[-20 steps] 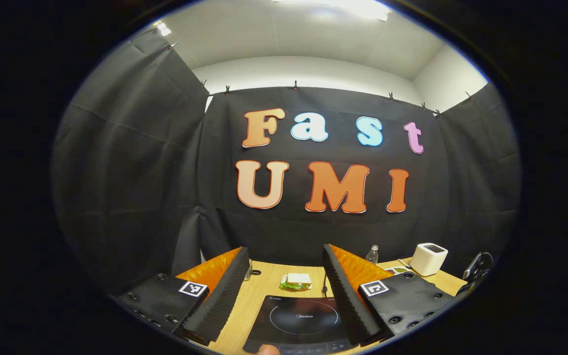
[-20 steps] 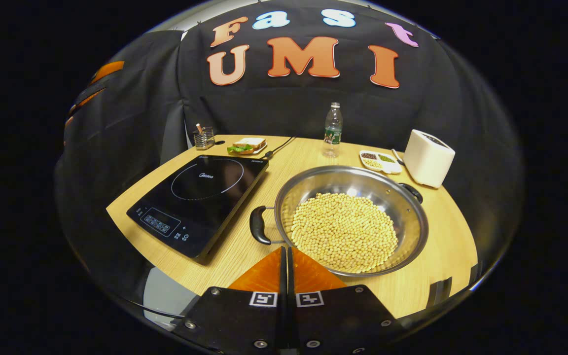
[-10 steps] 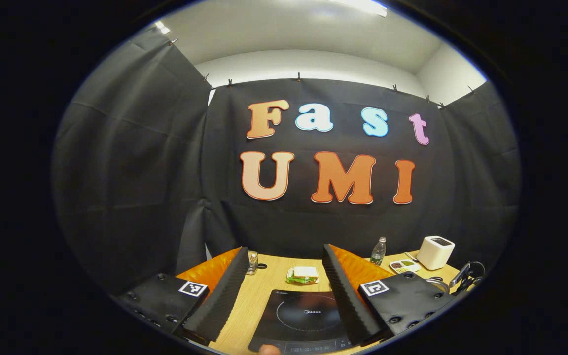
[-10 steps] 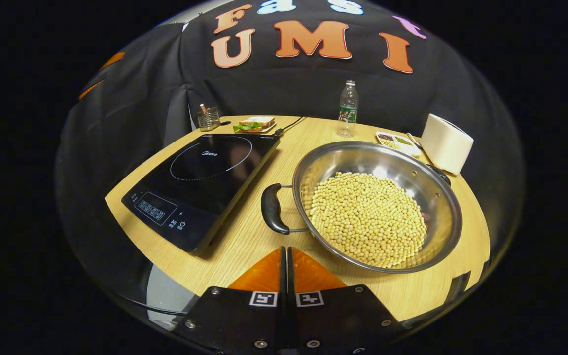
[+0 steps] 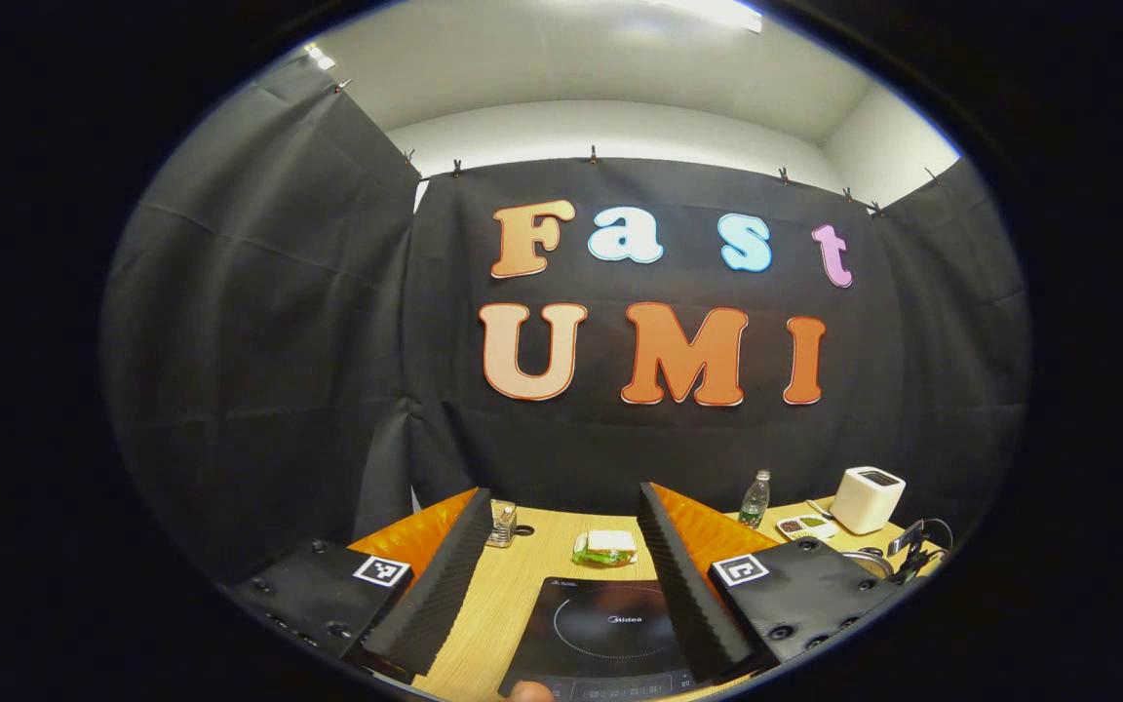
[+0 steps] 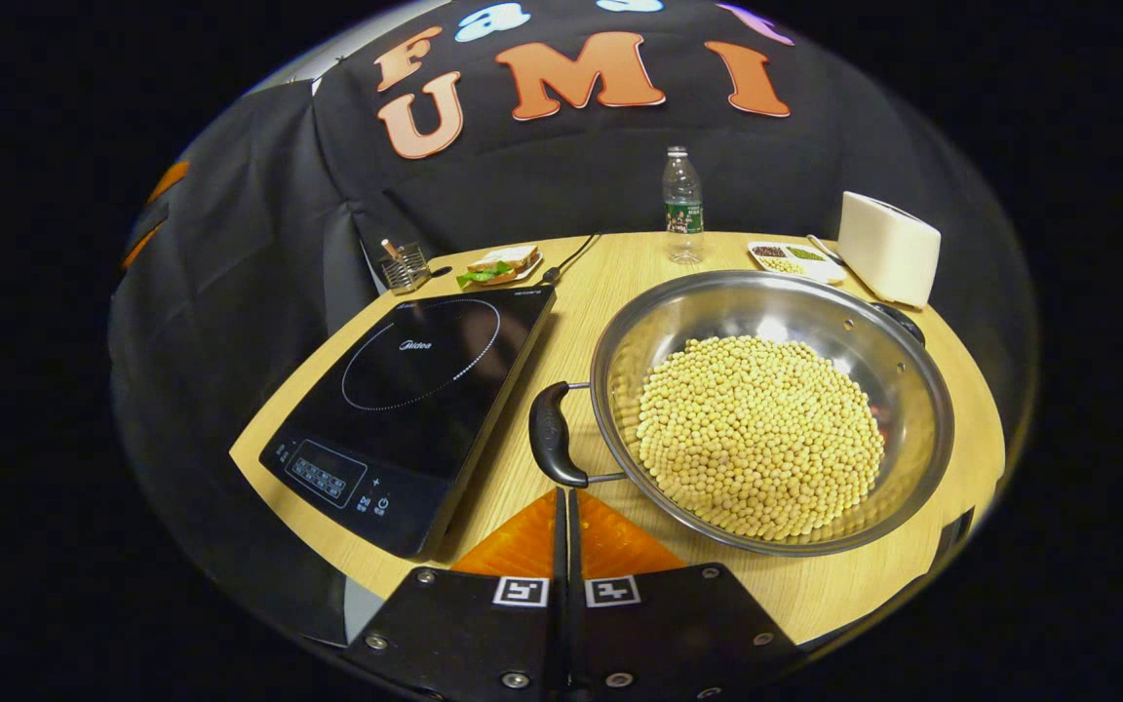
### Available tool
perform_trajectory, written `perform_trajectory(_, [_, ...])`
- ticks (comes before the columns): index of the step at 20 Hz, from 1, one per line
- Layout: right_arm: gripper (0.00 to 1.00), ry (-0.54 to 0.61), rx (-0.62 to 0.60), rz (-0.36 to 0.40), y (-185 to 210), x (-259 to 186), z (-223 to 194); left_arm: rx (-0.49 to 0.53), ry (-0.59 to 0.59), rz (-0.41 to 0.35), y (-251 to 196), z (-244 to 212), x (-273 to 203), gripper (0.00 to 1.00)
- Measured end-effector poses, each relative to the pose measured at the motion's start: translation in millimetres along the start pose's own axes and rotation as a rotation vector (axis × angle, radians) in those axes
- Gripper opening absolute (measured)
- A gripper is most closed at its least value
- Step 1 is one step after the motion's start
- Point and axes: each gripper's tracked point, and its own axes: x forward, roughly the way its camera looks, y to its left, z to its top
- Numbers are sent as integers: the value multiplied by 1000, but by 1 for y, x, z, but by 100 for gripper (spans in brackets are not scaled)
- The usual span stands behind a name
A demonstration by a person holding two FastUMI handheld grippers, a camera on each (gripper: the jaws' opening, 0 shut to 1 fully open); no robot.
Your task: First push the handle of the pot to place it horizontally, then grasp the pot with both hands and set it on the induction cooktop.
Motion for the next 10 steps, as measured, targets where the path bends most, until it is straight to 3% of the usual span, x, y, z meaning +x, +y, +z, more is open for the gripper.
perform_trajectory(4, [0,-53,19,-21,-5,1,19,0,0,-3,-1,1,0,97])
perform_trajectory(10, [0,-41,-26,-31,-1,6,14,-3,5,-4,1,0,0,98])
